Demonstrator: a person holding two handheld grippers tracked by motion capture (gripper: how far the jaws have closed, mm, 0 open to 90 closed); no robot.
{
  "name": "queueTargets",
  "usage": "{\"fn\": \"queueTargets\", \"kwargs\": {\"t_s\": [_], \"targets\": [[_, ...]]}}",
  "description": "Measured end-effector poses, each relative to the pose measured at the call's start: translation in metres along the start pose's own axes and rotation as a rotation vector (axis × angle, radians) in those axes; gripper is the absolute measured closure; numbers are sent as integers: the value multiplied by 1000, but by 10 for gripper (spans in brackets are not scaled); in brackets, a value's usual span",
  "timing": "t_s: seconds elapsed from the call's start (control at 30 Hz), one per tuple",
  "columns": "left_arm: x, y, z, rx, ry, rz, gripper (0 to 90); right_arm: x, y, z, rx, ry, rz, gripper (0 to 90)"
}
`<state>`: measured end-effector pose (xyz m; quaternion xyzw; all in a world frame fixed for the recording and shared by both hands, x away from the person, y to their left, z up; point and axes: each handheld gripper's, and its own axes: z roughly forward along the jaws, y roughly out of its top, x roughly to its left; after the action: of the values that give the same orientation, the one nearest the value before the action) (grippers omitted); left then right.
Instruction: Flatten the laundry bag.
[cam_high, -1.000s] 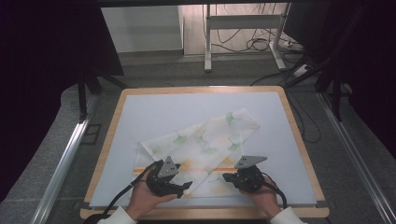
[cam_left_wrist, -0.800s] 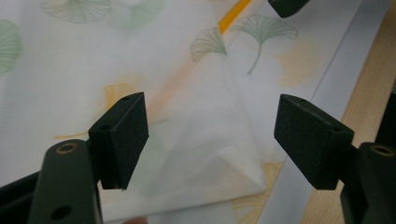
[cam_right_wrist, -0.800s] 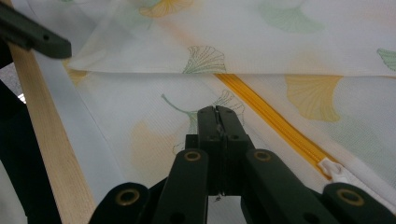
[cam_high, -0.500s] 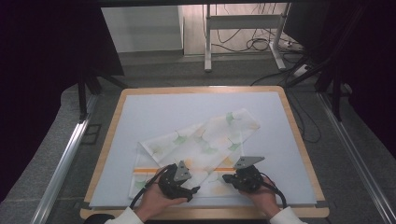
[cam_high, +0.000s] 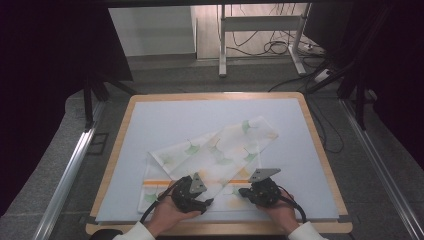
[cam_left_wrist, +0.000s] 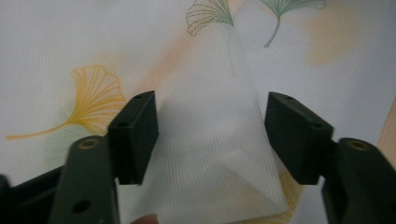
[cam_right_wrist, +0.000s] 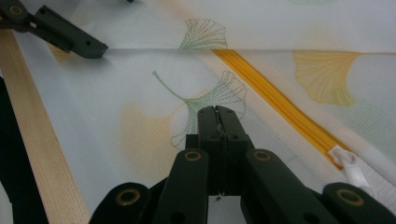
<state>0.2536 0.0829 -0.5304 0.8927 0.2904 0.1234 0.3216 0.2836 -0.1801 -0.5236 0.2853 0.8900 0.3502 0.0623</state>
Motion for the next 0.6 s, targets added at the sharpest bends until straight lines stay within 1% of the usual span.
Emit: {"fn": "queueTargets", "kwargs": {"t_s": [0.03,0.07,0.1,0.13,0.23,0.27,0.3,0.33,0.37,0.4,0.43,0.5,0.53,0.57,0.6], "targets": [[2,0,0,-1,-1,-12,416,0,0,0,-1,1,0,894],[2,0,0,-1,-1,-12,445,0,0,0,-1,1,0,894],[3,-1,-1,-3,-6,-24,445,0,0,0,-1,2,2,893],[5,-1,-1,-3,-16,-33,473,-1,0,0,-1,6,4,894],[7,-1,-1,-4,-24,-37,552,-1,0,0,0,9,5,893],[7,-1,-2,-4,-24,-36,608,-1,0,0,0,10,6,893],[7,-1,-2,-3,-27,-35,608,-1,0,0,0,10,6,893],[7,-1,-2,-2,-31,-32,658,-2,0,0,-1,10,6,894],[8,-1,-2,-1,-35,-33,658,-2,0,0,-1,10,6,894],[8,-1,-2,0,-37,-33,685,-2,0,0,-1,11,6,893],[8,-1,-2,4,-28,-29,754,-2,-1,0,-3,14,13,893],[9,-1,-2,3,-24,-29,793,-2,-1,0,-2,15,17,893],[9,-1,-2,2,-26,-32,811,-2,-1,0,-2,15,17,893],[10,-1,-2,3,-29,-34,811,-2,-1,0,-2,15,16,893],[11,-1,-2,4,-32,-37,840,-2,-1,0,-2,15,16,893]]}}
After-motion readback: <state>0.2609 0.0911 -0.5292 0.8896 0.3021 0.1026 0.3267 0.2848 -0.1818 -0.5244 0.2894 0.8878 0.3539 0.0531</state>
